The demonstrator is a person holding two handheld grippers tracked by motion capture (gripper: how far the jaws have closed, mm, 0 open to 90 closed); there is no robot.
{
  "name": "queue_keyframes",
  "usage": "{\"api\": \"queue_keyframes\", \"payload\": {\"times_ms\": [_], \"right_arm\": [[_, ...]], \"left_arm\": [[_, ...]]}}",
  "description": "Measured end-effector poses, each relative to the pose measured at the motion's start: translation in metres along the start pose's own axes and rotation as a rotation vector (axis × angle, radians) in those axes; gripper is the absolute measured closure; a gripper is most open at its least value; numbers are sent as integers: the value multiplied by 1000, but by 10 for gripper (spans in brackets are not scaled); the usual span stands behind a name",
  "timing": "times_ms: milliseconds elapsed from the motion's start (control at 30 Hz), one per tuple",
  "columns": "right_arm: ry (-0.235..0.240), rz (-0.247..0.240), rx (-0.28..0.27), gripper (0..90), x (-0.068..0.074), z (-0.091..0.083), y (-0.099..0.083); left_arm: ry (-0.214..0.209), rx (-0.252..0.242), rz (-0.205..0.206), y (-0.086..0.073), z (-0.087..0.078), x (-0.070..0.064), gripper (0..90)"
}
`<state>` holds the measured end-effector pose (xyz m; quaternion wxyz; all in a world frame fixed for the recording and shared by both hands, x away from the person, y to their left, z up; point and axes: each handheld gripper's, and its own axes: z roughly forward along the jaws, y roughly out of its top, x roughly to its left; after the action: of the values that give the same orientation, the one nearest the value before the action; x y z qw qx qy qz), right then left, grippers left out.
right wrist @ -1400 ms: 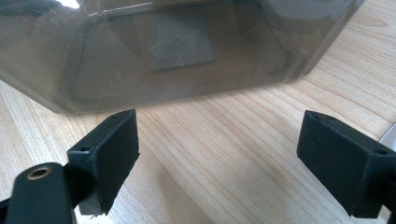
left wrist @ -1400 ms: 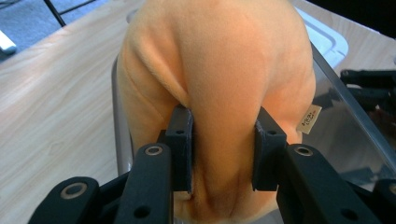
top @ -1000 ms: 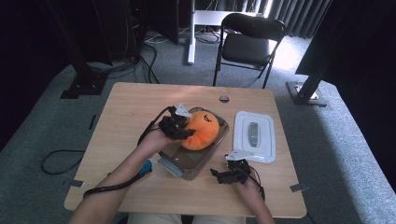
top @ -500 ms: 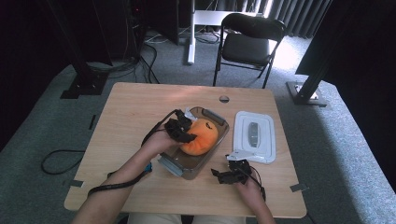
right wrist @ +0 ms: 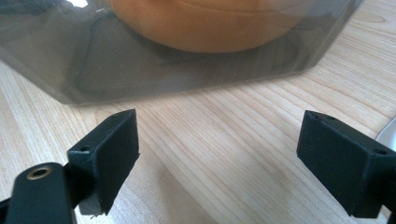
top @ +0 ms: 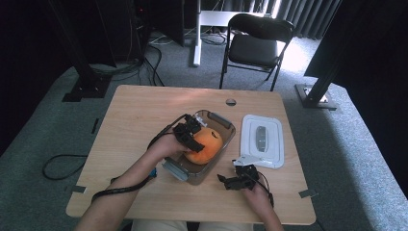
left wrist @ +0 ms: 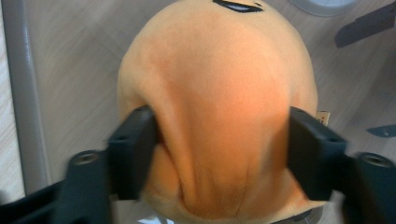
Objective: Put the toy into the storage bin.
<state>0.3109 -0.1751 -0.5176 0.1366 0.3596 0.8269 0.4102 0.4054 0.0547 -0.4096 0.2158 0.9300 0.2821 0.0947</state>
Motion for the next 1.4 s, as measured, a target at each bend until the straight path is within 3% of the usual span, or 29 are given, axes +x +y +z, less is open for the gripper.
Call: {"api": "queue_keyframes", "payload": {"times_ms": [100, 133, 167, 433, 500, 1200, 1400], "right_arm": [[1, 1, 0, 126, 0, 0, 0], [1, 0, -1, 125, 0, 0, 0], [0, 0, 1, 126, 0, 0, 0], [0, -1, 2, 126, -1, 0, -1], [-1, -1, 3, 126, -1, 1, -1], [-5, -4, 11, 126, 0, 2, -1], [-4, -3, 12, 126, 0, 2, -1]], "left_arm": [[8, -8, 6, 0, 0, -2, 192], [-20, -41, 4, 0, -4, -3, 192], [-20, -51, 8, 0, -6, -3, 186], [-50, -68, 7, -2, -9, -4, 91], [-64, -71, 2, -2, -11, -3, 29], [-120, -213, -38, -32, -52, 11, 28], [-95, -222, -34, -43, -61, 10, 29]]}}
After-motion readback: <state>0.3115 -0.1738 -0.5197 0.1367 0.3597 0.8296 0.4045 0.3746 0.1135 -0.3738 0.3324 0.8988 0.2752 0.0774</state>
